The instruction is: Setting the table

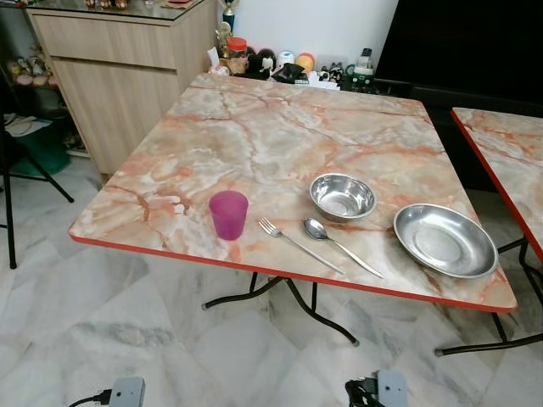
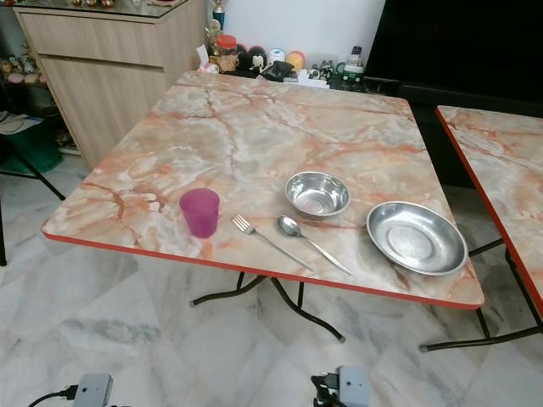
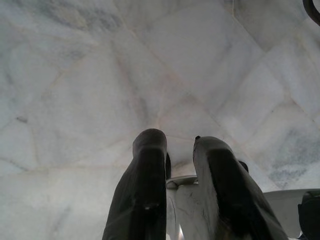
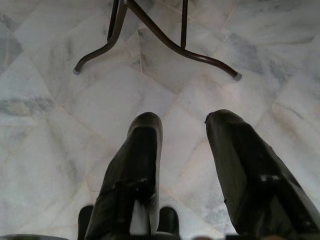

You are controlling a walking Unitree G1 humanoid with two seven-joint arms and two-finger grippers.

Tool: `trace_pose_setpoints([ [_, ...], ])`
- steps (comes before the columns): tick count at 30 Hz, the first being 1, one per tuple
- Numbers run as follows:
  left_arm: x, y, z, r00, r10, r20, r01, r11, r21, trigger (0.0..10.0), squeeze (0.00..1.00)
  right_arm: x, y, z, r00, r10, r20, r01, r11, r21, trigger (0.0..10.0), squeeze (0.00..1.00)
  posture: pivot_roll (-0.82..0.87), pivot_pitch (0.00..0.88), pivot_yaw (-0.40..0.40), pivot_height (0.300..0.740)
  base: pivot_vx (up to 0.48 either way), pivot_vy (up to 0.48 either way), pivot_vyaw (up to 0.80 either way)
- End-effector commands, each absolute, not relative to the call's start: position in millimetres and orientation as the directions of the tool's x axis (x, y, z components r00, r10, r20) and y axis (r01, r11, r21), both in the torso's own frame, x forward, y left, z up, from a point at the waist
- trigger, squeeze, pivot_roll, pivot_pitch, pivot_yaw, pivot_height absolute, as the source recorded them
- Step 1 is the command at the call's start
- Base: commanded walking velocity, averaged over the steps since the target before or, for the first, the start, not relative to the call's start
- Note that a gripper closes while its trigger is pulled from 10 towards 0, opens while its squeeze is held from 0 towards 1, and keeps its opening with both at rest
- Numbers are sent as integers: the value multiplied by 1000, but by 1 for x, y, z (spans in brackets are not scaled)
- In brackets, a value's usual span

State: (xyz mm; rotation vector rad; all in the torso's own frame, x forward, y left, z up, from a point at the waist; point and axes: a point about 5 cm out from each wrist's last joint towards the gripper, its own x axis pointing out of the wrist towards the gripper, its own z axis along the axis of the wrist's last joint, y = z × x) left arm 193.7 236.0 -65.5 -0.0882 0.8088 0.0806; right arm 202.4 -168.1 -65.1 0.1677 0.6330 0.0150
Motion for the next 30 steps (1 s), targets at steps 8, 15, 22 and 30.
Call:
trace_pose_setpoints([
  [8,188,236,-68,667,18,-745,-66,997,-36,10000,0,204,-178,-62,831,-3,-557,111,981,161,10000,0,67,0,-26,740,0,0,0],
  [15,175,225,-78,639,-4,-769,-42,998,-40,10000,0,203,-191,-58,850,-23,-526,126,979,161,10000,0,13,0,-46,740,0,0,0],
  [22,176,214,-80,631,-43,-775,9,999,-48,10000,0,203,-202,-56,861,-59,-506,164,972,167,10000,0,-10,39,-41,740,0,0,0],
  [30,193,215,-71,660,-30,-751,15,1000,-27,10000,0,211,-193,-54,864,-37,-502,147,973,180,10000,0,5,58,-87,740,0,0,0],
])
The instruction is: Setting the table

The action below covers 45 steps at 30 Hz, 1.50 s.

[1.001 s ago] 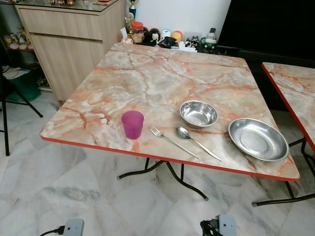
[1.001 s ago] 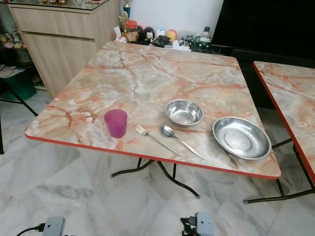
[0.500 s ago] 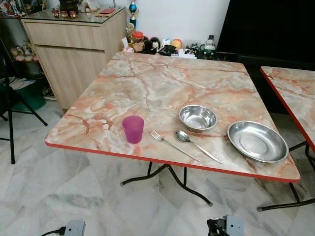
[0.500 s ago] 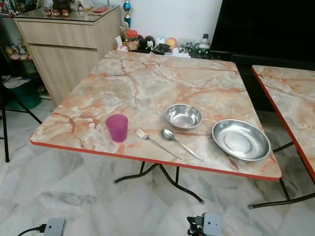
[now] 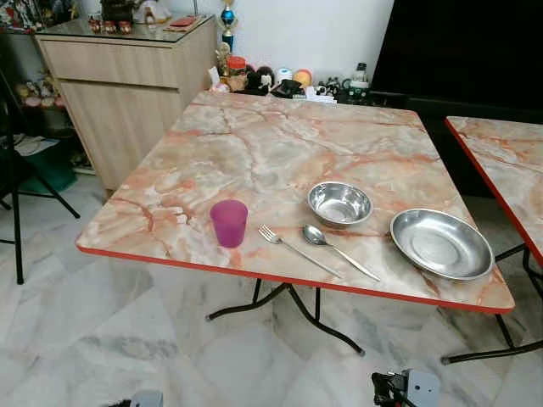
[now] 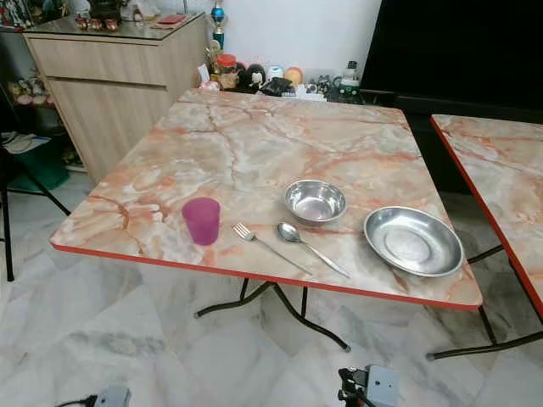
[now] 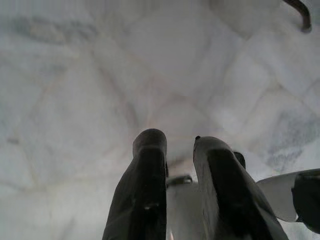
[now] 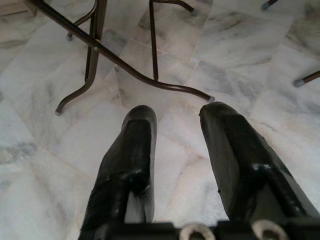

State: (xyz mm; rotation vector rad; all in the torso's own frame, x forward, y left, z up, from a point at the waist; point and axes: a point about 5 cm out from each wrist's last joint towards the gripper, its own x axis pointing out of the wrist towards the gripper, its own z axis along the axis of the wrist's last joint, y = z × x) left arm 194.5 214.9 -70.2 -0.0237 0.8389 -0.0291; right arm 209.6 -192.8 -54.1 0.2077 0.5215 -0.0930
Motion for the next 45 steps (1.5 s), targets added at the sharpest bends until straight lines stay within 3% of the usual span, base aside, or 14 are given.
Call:
trace_pose_setpoints([
  [1,195,216,-70,666,-26,-746,8,1000,-27,10000,0,213,-190,-53,866,-18,-499,127,975,184,10000,0,21,64,-86,740,0,0,0],
  [5,200,224,-65,691,-4,-723,-36,999,-40,10000,0,224,-172,-50,861,51,-505,54,980,191,10000,0,71,64,-73,740,0,0,0],
  [7,201,232,-61,733,0,-680,-148,976,-160,10000,0,228,-162,-48,863,90,-496,22,976,215,10000,0,101,80,-73,740,0,0,0],
  [10,197,237,-60,761,-23,-648,-176,954,-241,10000,0,227,-153,-50,853,120,-508,-1,974,228,10000,0,131,80,-77,740,0,0,0],
  [17,160,261,-72,690,91,-718,-243,964,-111,10000,0,222,-144,-55,831,150,-536,-24,972,235,10000,0,150,68,-72,740,0,0,0],
  [21,148,269,-74,654,93,-751,-218,973,-69,10000,0,220,-148,-57,821,122,-559,17,971,237,10000,0,152,53,-35,740,0,0,0],
  [30,157,272,-70,652,70,-755,-161,986,-47,10000,0,212,-159,-63,805,39,-592,113,969,218,10000,0,169,15,72,740,0,0,0],
  [39,163,275,-66,655,75,-752,-102,995,10,10000,0,211,-165,-62,814,22,-581,131,967,220,10000,0,171,25,27,740,0,0,0],
  [45,179,258,-63,715,-2,-699,-121,985,-127,10000,0,213,-166,-61,810,16,-587,134,968,212,10000,0,188,26,33,740,0,0,0],
])
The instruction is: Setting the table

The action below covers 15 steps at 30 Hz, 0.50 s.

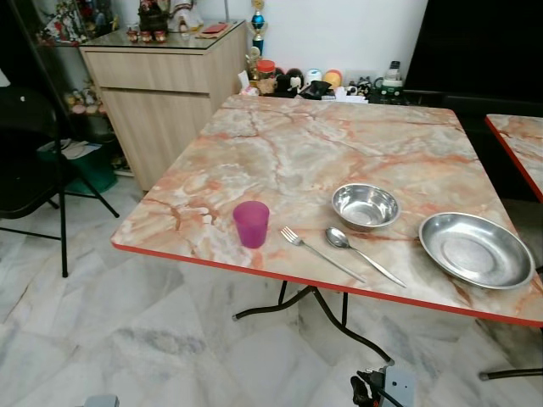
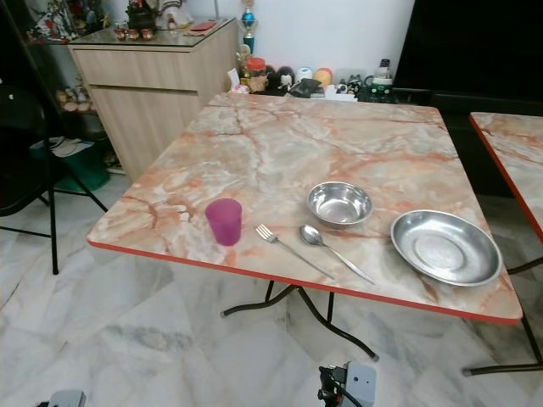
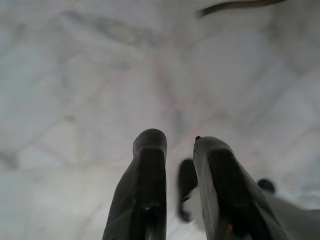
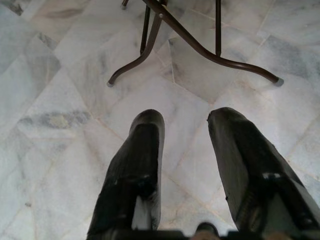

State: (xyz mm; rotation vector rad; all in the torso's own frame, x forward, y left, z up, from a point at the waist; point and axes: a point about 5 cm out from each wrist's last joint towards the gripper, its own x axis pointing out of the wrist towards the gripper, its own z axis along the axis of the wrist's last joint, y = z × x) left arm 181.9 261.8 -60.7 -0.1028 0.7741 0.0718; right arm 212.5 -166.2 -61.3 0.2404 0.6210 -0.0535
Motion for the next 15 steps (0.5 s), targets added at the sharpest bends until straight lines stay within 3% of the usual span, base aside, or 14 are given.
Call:
trace_pose_setpoints([
  [1,173,256,-66,719,-20,-695,-130,978,-163,10000,0,215,-164,-61,811,19,-585,132,968,215,10000,0,182,21,39,740,0,0,0],
  [8,144,262,-77,654,44,-755,-157,984,-79,10000,0,214,-162,-62,805,33,-593,115,971,211,10000,0,216,0,45,740,0,0,0],
  [15,135,265,-77,669,17,-743,-134,986,-98,10000,0,215,-163,-62,801,31,-598,119,971,209,10000,0,261,0,36,740,0,0,0],
])
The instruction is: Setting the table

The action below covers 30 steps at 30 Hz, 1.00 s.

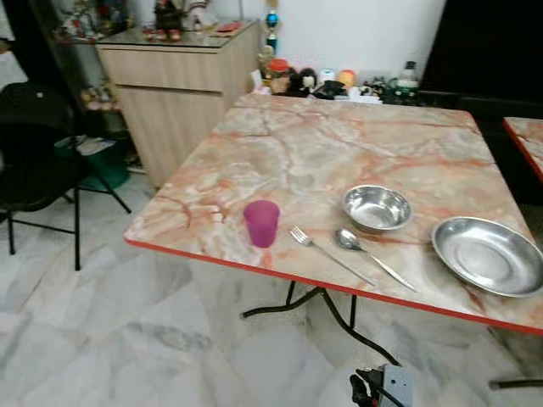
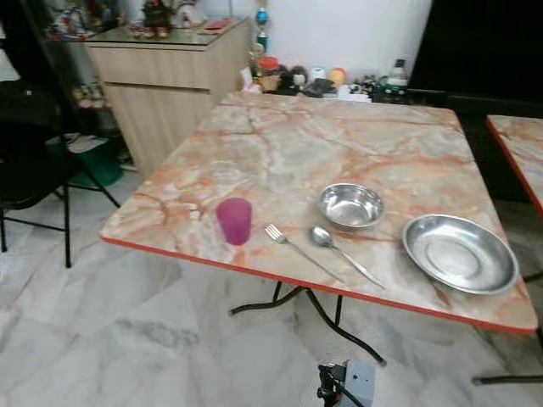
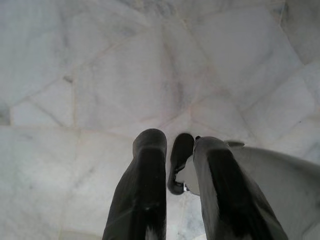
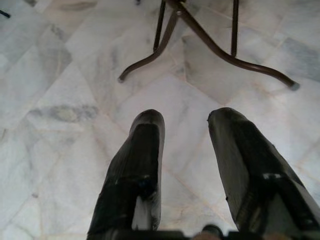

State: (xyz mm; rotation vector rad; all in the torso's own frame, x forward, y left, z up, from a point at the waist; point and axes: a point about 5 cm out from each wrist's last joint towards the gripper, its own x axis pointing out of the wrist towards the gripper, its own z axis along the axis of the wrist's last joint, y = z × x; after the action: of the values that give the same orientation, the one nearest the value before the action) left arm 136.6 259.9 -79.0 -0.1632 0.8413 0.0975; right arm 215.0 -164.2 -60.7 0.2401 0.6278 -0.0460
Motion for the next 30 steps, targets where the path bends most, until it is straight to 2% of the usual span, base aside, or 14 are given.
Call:
trace_pose_setpoints([
  [1,135,266,-77,672,18,-741,-135,986,-99,10000,0,215,-163,-61,800,30,-599,121,970,210,10000,0,261,0,36,740,0,0,0],
  [5,134,268,-76,678,56,-733,-185,978,-96,10000,0,216,-160,-61,797,50,-602,96,973,208,10000,0,277,0,15,740,0,0,0],
  [11,143,263,-74,706,42,-707,-163,981,-105,10000,0,220,-165,-58,805,53,-590,83,976,200,10000,0,276,0,-6,740,0,0,0],
  [17,170,262,-63,727,21,-687,-36,999,-8,10000,0,222,-175,-56,821,-1,-570,144,968,205,10000,0,202,0,26,740,0,0,0],
  [21,198,246,-55,736,-47,-675,67,998,3,10000,0,221,-180,-55,830,-45,-556,190,960,205,10000,0,130,22,34,740,0,0,0],
  [25,208,235,-53,739,-89,-667,124,992,5,10000,0,219,-181,-55,838,-42,-545,181,962,204,10000,0,112,32,26,740,0,0,0],
  [30,214,222,-53,747,-99,-658,134,991,2,10000,0,214,-186,-56,843,-34,-536,156,970,184,10000,0,85,56,1,740,0,0,0],
])
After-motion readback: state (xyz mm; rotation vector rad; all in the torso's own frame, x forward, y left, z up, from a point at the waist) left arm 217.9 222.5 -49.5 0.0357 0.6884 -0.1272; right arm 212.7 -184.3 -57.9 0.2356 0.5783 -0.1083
